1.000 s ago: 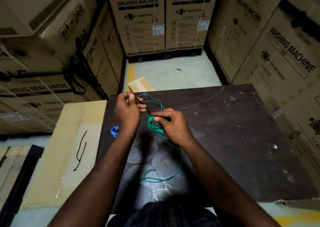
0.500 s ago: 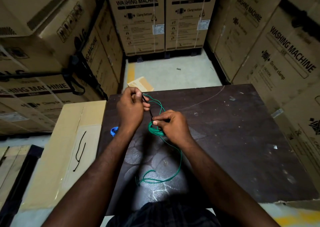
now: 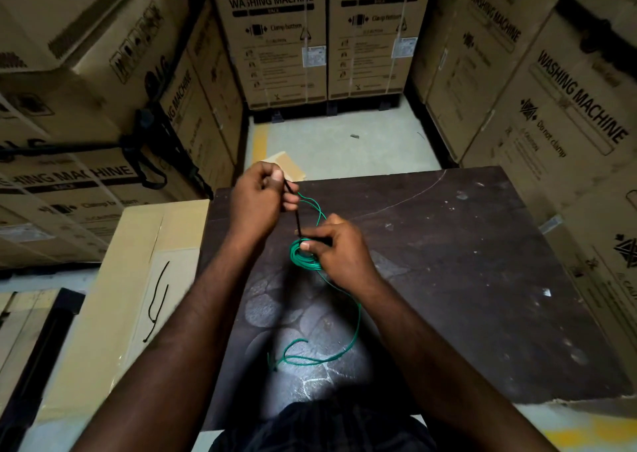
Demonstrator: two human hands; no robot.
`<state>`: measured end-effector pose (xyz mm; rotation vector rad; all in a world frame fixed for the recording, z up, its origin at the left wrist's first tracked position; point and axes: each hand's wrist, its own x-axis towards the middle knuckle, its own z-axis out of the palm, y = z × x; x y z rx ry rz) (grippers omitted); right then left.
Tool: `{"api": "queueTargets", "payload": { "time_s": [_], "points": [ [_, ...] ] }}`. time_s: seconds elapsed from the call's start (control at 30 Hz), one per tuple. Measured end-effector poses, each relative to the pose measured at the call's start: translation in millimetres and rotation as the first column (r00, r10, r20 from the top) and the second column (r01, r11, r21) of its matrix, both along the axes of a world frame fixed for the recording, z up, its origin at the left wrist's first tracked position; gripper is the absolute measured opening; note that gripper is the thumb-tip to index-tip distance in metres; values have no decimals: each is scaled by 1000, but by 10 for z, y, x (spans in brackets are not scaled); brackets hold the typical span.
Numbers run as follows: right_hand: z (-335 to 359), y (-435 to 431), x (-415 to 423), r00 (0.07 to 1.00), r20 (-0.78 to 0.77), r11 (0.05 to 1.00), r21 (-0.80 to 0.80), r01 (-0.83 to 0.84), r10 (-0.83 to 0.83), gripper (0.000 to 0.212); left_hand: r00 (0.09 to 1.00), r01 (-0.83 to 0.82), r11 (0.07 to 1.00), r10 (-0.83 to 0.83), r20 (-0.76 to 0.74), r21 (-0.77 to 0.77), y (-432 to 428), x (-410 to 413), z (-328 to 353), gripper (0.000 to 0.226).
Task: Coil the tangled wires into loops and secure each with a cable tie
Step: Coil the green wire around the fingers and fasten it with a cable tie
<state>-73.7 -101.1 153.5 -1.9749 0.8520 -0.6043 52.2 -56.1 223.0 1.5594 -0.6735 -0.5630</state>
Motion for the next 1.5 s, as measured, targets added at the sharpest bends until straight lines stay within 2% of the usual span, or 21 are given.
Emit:
{"api": "queueTargets", "payload": {
  "time_s": [0.13,0.2,0.33,0.47,0.63,0.8,0.9,1.0,1.1,1.23,1.37,1.5],
  "points": [
    [38,5,58,999,-21,998,-29,-50,50,26,985,-126,992,125,-123,-5,-27,182,-20,26],
    [65,6,88,997,-29,996,-62,-69,68,26,979,-140,990,135,-156,-25,-36,192,-5,26],
    [47,52,85,996,-23,995,-41,-88,87,24,989,-12,1000,9,-149,-16,-25,43,3,26],
    [-61,96,26,999,-16,999,3,-40,40,14,989,135,991,-134,-57,18,42,12,-13,24],
    [-98,0,-30,991,-124,991,-121,-56,41,16,971,238,971,-238,23,8,123,-148,5,23],
    [-97,-55,-62,999,35,999,-48,18,-16,15,982,117,982,-136,-130,-145,155,-199,29,18],
    [-81,-61,-96,998,62,993,-116,17,-10,11,888,135,962,-224,-401,-238,208,-330,16,16],
    [-154,-71,-113,999,45,972,-235,0,11,12,836,76,959,-210,-506,-273,244,-509,-66,18],
    [-332,-73,-136,1000,-26,955,-297,-15,8,19,844,69,965,-191,-501,-251,261,-605,-169,22],
    [-376,-83,-116,996,-74,963,-260,-66,48,26,882,130,970,-207,-423,-204,317,-613,-257,25],
    [-268,-89,-107,992,-85,961,-253,-112,94,20,827,60,969,-184,-532,-241,341,-426,-256,20],
    [-294,1,-102,986,-114,956,-253,-145,119,23,806,-9,965,-147,-573,-261,336,-402,-260,19]
  ]
}}
